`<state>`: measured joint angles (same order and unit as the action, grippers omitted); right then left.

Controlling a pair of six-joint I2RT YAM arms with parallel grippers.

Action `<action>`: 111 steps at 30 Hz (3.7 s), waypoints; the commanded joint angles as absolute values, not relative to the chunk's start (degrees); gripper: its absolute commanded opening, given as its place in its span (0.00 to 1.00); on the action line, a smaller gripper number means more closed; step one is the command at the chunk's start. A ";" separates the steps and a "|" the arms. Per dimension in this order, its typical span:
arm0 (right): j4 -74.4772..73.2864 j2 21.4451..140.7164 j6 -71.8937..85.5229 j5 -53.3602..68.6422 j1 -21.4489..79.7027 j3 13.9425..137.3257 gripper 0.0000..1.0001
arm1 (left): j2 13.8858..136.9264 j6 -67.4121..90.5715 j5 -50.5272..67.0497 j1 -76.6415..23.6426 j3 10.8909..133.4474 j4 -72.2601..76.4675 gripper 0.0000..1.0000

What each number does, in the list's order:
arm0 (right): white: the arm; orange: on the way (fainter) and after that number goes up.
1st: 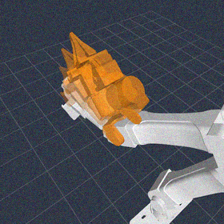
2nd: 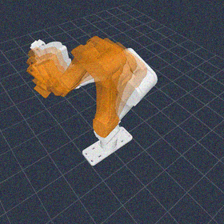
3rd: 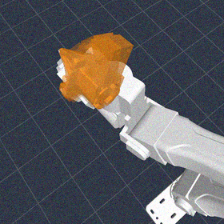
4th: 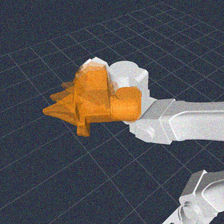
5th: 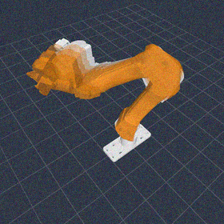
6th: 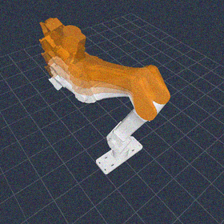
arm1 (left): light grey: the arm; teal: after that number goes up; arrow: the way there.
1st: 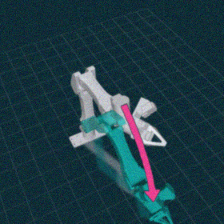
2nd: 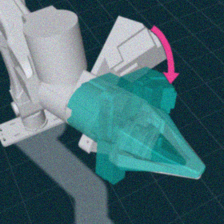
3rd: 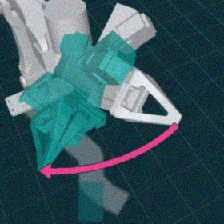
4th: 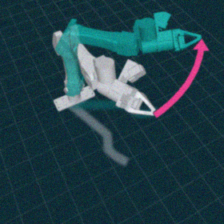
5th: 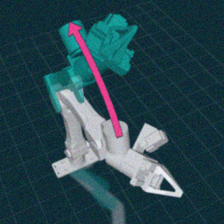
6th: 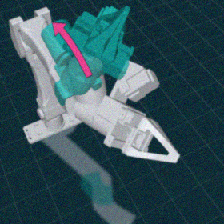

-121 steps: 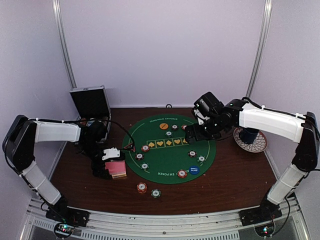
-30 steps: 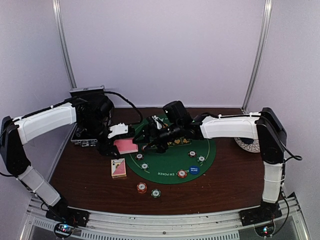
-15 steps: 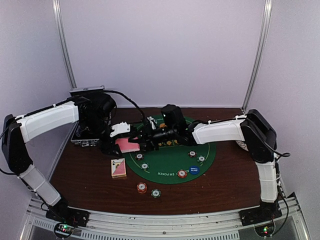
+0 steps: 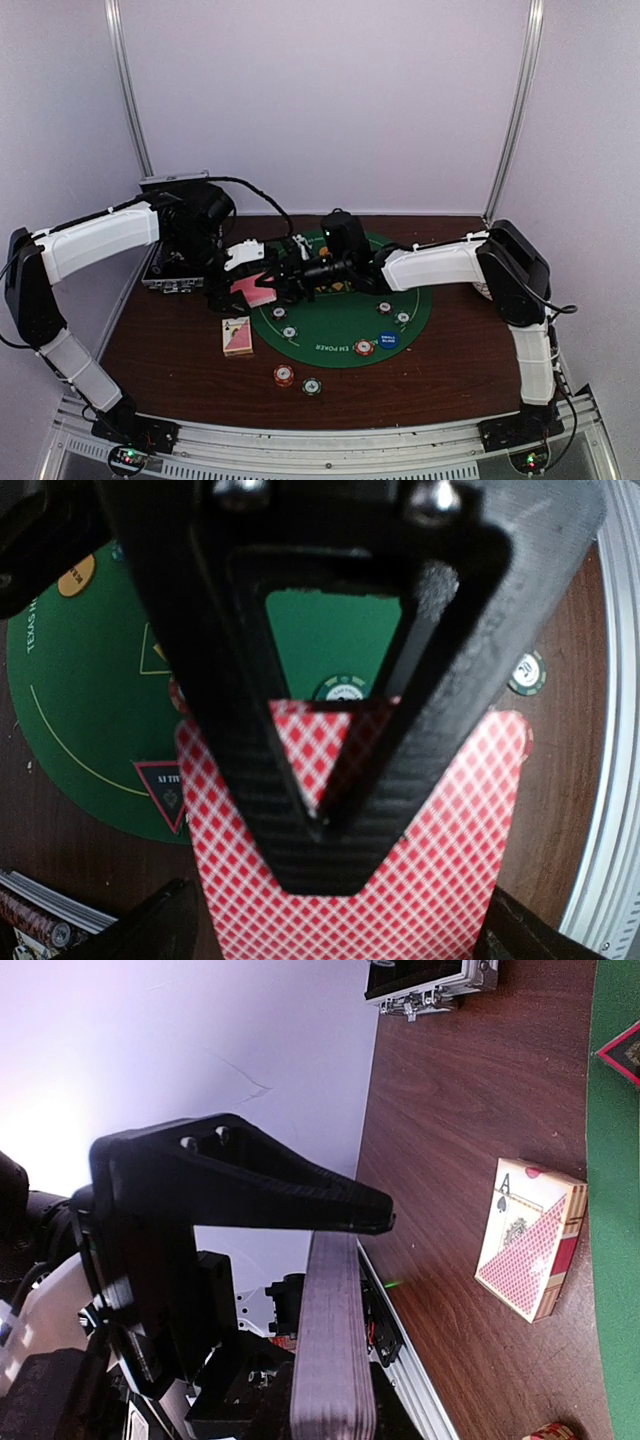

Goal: Distribute texas hold em gaming equipment

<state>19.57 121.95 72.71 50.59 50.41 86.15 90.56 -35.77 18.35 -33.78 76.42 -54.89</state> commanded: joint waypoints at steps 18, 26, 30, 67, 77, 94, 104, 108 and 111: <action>28.18 124.86 77.83 50.18 51.15 88.95 0.08 | 90.42 -36.80 20.68 -34.69 73.99 -50.43 0.73; 29.47 125.18 78.96 50.19 51.06 88.89 0.07 | 89.84 -38.41 20.14 -35.07 72.29 -50.55 0.72; 29.81 125.05 79.13 50.10 50.85 88.27 0.06 | 89.63 -38.93 19.39 -35.08 71.88 -50.49 0.67; 31.25 129.58 81.95 53.08 51.52 90.14 0.16 | 90.78 -36.55 18.18 -35.33 76.71 -53.46 0.65; 44.57 128.84 89.38 53.11 51.05 85.84 0.00 | 88.50 -33.61 25.17 -33.28 75.07 -53.20 0.90; 46.62 129.26 90.99 52.47 51.06 85.79 0.00 | 88.07 -35.74 25.65 -33.21 73.39 -52.65 0.78; 32.49 126.97 81.65 51.29 50.80 86.47 0.29 | 88.03 -36.60 25.70 -33.22 74.80 -53.47 0.52; 24.75 125.77 76.76 50.89 50.63 87.63 0.51 | 88.06 -36.73 25.81 -33.22 74.69 -53.54 0.47; 22.00 125.40 74.99 51.11 50.71 88.53 0.56 | 88.06 -36.61 25.82 -33.21 74.62 -53.57 0.46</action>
<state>29.76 128.20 80.40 52.38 51.13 86.41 89.52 -36.03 24.25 -33.21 73.82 -53.52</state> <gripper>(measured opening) 0.542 0.671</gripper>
